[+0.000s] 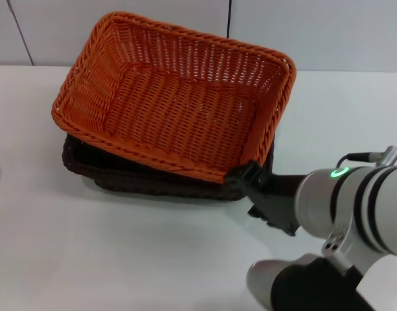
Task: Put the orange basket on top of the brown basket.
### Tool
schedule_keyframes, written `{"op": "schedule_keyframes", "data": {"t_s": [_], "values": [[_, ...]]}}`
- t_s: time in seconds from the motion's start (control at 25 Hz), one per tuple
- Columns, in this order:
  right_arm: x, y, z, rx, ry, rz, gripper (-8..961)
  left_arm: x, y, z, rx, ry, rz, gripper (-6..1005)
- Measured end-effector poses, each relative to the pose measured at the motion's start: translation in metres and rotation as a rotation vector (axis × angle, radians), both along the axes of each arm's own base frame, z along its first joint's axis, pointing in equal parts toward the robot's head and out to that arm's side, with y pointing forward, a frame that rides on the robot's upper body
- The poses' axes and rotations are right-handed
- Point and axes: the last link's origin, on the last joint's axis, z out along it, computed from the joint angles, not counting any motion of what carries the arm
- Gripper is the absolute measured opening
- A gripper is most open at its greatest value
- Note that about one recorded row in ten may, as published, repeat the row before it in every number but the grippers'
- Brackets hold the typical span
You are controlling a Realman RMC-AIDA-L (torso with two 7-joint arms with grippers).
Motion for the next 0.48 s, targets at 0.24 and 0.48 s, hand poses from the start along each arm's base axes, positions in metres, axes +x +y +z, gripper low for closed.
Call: {"op": "schedule_keyframes", "data": {"t_s": [0.24,0.48], "values": [[-0.021,-0.010,-0.014,-0.054,0.111,0.063,557,0.000,-0.001,0.000,-0.003,0.003,0.001,813],[-0.062,0.010,-0.007,0.008,0.531,0.096,556,0.000,-0.004,0.002,0.017,0.002,-0.006,813]]}}
